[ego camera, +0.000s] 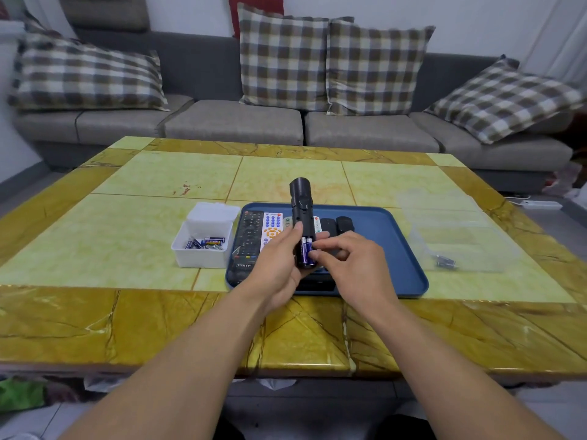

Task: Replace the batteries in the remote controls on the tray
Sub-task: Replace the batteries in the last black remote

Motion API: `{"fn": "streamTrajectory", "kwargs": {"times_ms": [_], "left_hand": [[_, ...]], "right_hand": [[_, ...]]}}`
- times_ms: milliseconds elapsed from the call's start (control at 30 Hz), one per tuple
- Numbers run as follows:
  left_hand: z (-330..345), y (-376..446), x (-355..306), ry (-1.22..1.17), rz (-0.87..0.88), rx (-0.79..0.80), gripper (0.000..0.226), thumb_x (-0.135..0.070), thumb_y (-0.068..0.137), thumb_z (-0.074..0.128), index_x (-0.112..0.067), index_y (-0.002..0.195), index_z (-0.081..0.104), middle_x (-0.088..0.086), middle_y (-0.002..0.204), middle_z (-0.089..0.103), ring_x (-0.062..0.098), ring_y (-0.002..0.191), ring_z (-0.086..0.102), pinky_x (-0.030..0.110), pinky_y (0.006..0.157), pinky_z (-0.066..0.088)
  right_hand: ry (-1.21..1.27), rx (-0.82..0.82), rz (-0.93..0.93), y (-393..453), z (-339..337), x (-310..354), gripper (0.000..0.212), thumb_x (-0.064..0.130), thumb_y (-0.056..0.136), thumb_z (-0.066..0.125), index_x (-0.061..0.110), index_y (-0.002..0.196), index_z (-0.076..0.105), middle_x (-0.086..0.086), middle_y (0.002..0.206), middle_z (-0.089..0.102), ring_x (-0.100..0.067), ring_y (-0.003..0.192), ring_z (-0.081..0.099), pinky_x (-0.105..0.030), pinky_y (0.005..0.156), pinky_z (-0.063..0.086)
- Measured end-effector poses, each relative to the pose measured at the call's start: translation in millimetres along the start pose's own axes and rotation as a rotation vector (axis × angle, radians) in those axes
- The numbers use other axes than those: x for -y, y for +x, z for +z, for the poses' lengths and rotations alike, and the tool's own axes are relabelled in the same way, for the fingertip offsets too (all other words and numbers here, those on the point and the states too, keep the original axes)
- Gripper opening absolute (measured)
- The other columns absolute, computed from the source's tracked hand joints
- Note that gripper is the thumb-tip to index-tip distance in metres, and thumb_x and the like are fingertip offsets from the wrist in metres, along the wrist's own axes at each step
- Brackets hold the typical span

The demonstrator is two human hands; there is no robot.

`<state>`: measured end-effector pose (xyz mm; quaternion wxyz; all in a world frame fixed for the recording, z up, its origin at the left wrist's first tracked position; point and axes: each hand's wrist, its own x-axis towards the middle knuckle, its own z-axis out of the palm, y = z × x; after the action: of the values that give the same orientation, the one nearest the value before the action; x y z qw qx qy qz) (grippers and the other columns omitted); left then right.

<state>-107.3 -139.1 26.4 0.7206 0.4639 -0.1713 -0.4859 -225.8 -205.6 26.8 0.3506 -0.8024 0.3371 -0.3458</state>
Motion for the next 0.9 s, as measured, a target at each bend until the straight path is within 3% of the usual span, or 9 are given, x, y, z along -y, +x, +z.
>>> {"fn": "streamTrajectory", "kwargs": {"times_ms": [67,133,233,333,467,567,733,900], "left_hand": [[0,0,0,-0.037,-0.032,0.001,0.039,-0.03,0.109,0.039,-0.003,0.129,0.058,0.017,0.116,0.073,0.03,0.102,0.068,0.038,0.085,0.058],[-1,-1,0,-0.074,-0.061,0.005,0.041,-0.03,0.109,0.037,-0.001,0.13,0.059,0.021,0.118,0.071,0.031,0.102,0.068,0.04,0.086,0.058],[-1,-1,0,-0.08,-0.063,0.027,0.04,-0.029,0.11,0.036,-0.002,0.129,0.06,0.02,0.115,0.073,0.024,0.09,0.072,0.039,0.083,0.057],[-2,-1,1,-0.074,-0.062,0.042,0.039,-0.029,0.11,0.036,-0.004,0.127,0.061,0.016,0.109,0.075,0.019,0.08,0.073,0.04,0.082,0.057],[-3,1,2,-0.073,-0.074,0.04,0.038,-0.029,0.109,0.037,-0.006,0.126,0.063,0.015,0.108,0.074,0.018,0.08,0.072,0.041,0.081,0.059],[-4,1,2,-0.081,-0.083,0.045,0.039,-0.029,0.109,0.038,-0.004,0.128,0.062,0.018,0.112,0.072,0.018,0.079,0.069,0.044,0.089,0.059],[-3,1,2,-0.11,-0.116,0.036,0.039,-0.028,0.109,0.038,-0.002,0.13,0.06,0.022,0.121,0.069,0.027,0.105,0.06,0.044,0.087,0.06],[-4,2,2,-0.116,-0.108,0.027,0.036,-0.027,0.109,0.04,-0.003,0.122,0.064,0.018,0.111,0.07,0.028,0.106,0.057,0.041,0.081,0.061]], "right_hand": [[-0.11,-0.007,-0.101,0,-1,0,0.019,0.024,0.084,0.078,0.027,0.103,0.079,0.014,0.093,0.064,0.0,0.071,0.058,-0.015,0.069,0.05],[-0.138,0.018,-0.148,0,-2,-1,0.023,0.024,0.086,0.076,0.028,0.109,0.078,0.014,0.093,0.062,-0.002,0.077,0.059,-0.023,0.075,0.053],[-0.194,0.057,-0.211,-1,-5,-2,0.025,0.023,0.092,0.07,0.029,0.116,0.075,0.019,0.093,0.058,-0.003,0.091,0.062,-0.025,0.081,0.053],[-0.268,0.077,-0.255,-1,-9,-1,0.024,0.024,0.096,0.064,0.032,0.117,0.074,0.022,0.089,0.052,0.0,0.09,0.059,-0.012,0.073,0.045],[-0.326,0.094,-0.264,0,-12,2,0.024,0.029,0.097,0.062,0.036,0.117,0.073,0.021,0.092,0.053,-0.002,0.087,0.056,-0.012,0.066,0.04],[-0.34,0.097,-0.27,0,-12,3,0.024,0.03,0.097,0.061,0.035,0.117,0.073,0.022,0.092,0.053,-0.001,0.084,0.054,-0.009,0.063,0.037],[-0.378,0.101,-0.239,0,-9,5,0.023,0.037,0.098,0.058,0.034,0.113,0.075,0.019,0.088,0.053,-0.001,0.079,0.049,-0.012,0.056,0.029],[-0.489,0.116,-0.227,1,-6,10,0.027,0.042,0.1,0.05,0.036,0.115,0.072,0.013,0.097,0.057,-0.005,0.089,0.05,-0.027,0.062,0.037]]}}
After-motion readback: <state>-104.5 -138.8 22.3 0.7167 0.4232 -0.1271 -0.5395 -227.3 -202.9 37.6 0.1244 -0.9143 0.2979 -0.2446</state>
